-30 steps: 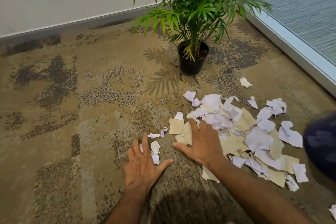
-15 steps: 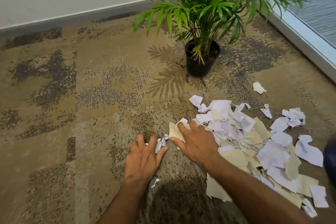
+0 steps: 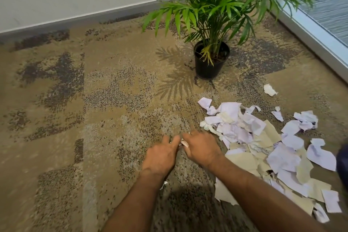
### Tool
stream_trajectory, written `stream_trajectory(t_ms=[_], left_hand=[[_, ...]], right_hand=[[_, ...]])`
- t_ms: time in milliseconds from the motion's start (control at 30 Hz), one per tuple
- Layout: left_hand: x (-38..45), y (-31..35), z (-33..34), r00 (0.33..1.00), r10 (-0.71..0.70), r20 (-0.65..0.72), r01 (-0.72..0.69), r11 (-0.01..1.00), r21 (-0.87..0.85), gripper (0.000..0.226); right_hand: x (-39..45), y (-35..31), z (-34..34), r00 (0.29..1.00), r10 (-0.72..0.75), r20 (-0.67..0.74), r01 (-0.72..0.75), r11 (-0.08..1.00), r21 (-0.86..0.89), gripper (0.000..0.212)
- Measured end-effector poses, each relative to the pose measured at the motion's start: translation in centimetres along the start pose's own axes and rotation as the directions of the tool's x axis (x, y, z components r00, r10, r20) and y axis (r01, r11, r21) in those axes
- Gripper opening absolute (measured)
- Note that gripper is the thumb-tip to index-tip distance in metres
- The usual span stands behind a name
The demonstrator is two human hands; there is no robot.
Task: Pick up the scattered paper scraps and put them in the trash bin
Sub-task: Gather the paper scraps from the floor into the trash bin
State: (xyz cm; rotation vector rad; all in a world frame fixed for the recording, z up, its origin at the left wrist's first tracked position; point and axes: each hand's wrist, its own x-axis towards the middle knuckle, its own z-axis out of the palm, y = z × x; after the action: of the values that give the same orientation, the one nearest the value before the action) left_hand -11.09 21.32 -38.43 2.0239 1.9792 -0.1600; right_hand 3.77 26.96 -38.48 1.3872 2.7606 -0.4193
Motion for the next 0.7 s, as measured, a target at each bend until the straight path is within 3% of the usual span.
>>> stream_trajectory(t_ms=[67, 133, 233, 267, 333, 400, 467, 533, 600, 633, 700], left_hand=[[0.3, 0.1, -0.1, 0.999, -0.043, 0.008, 0.044, 0.99, -0.136, 0.021], [0.3, -0.3, -0.3, 0.986, -0.166, 0.018, 0.157, 0.883, -0.442, 0.016], [-1.1, -1.9, -0.3, 0.903, -0.422, 0.078, 0.299, 0.489, -0.82, 0.019], [-1.8, -2.6, -0.1, 0.86, -0.49, 0.146, 0.325, 0.305, -0.895, 0.024], [-3.2, -3.8, 0.1, 0.792, -0.539, 0.287, 0.296, -0.073, -0.952, 0.027], [-4.5, -4.3, -0.2, 0.748, -0.544, 0.381, 0.246, -0.306, -0.92, 0.034], [-5.5, -4.4, -0.8, 0.694, -0.592, 0.409, 0.218, -0.369, -0.904, 0.039], [-6.2, -4.6, -1.0, 0.654, -0.61, 0.447, 0.2, -0.431, -0.88, 0.032], [-6.7, -4.4, -1.8, 0.669, -0.567, 0.48, 0.192, -0.492, -0.849, 0.029], [-6.9, -4.5, -1.9, 0.687, -0.569, 0.452, 0.229, -0.42, -0.878, 0.032], [-7.2, -4.4, -1.8, 0.712, -0.607, 0.352, 0.386, -0.081, -0.919, 0.042]], right_hand=[[-0.5, 0.3, 0.1, 0.999, 0.03, -0.036, -0.026, 0.995, 0.101, 0.028], [-0.8, 0.6, 0.3, 0.984, 0.148, -0.101, -0.116, 0.955, 0.271, 0.018], [-1.2, 1.3, -0.4, 0.907, 0.398, -0.134, -0.297, 0.833, 0.467, 0.008], [-1.4, 1.4, -0.7, 0.869, 0.483, -0.104, -0.363, 0.767, 0.53, 0.021], [-2.2, 1.5, -1.0, 0.793, 0.609, -0.031, -0.421, 0.584, 0.694, 0.041], [-2.8, 1.3, -0.9, 0.765, 0.642, 0.062, -0.437, 0.445, 0.782, 0.038], [-3.3, 0.8, -1.2, 0.749, 0.641, 0.169, -0.432, 0.279, 0.858, 0.019], [-3.7, 0.4, -1.1, 0.751, 0.621, 0.224, -0.399, 0.158, 0.903, 0.018], [-4.5, -0.2, -1.2, 0.785, 0.584, 0.208, -0.389, 0.204, 0.898, 0.019], [-5.1, -0.6, -1.4, 0.806, 0.564, 0.18, -0.387, 0.272, 0.881, 0.022], [-6.1, -1.7, -1.3, 0.849, 0.508, 0.148, -0.384, 0.4, 0.832, 0.037]])
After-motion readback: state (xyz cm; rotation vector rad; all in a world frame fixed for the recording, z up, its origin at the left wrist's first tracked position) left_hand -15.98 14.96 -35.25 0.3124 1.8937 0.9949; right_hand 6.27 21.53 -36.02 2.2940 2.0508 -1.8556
